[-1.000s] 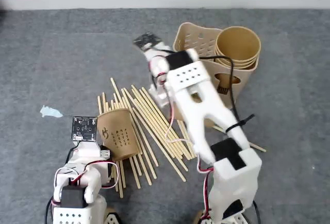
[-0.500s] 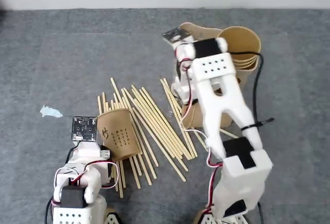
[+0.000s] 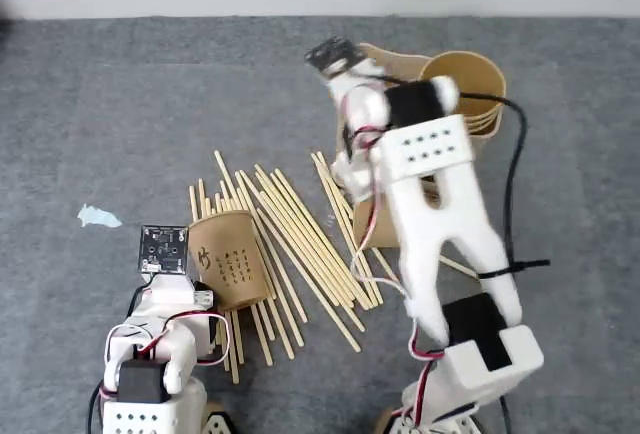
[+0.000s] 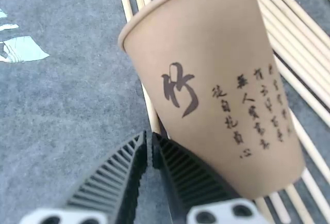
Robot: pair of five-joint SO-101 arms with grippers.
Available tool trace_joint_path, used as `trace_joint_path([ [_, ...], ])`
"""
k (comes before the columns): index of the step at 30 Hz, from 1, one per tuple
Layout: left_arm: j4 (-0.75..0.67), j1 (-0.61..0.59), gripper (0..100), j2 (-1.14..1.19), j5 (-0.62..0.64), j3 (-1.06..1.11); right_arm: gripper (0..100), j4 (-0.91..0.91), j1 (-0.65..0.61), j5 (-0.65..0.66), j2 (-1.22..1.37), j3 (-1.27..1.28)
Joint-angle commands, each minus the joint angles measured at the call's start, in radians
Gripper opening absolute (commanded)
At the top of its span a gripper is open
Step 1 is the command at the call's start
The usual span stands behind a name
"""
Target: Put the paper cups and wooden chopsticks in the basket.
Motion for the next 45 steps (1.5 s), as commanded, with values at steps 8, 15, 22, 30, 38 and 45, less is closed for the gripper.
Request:
trace_joint_path([
  [8,-0.005,0.005,1,-0.017,0.008,-0.008,16.0,0.027,0.033,-0.02,0.044,0.025],
  [15,-0.005,0.005,1,-0.017,0.008,-0.008,16.0,-0.004,0.033,-0.02,0.102,0.02],
  [22,-0.005,0.005,1,-0.017,0.008,-0.008,15.8,-0.015,0.038,-0.02,0.147,0.021],
  [30,-0.005,0.005,1,-0.017,0.008,-0.008,2.0,-0.013,0.039,-0.02,0.171,0.021],
  [38,-0.005,0.005,1,-0.017,0.008,-0.008,0.8,0.012,0.031,-0.018,0.157,0.018],
  [45,-0.005,0.005,1,-0.017,0.008,-0.008,7.5,0.038,-0.053,-0.018,0.008,0.021],
])
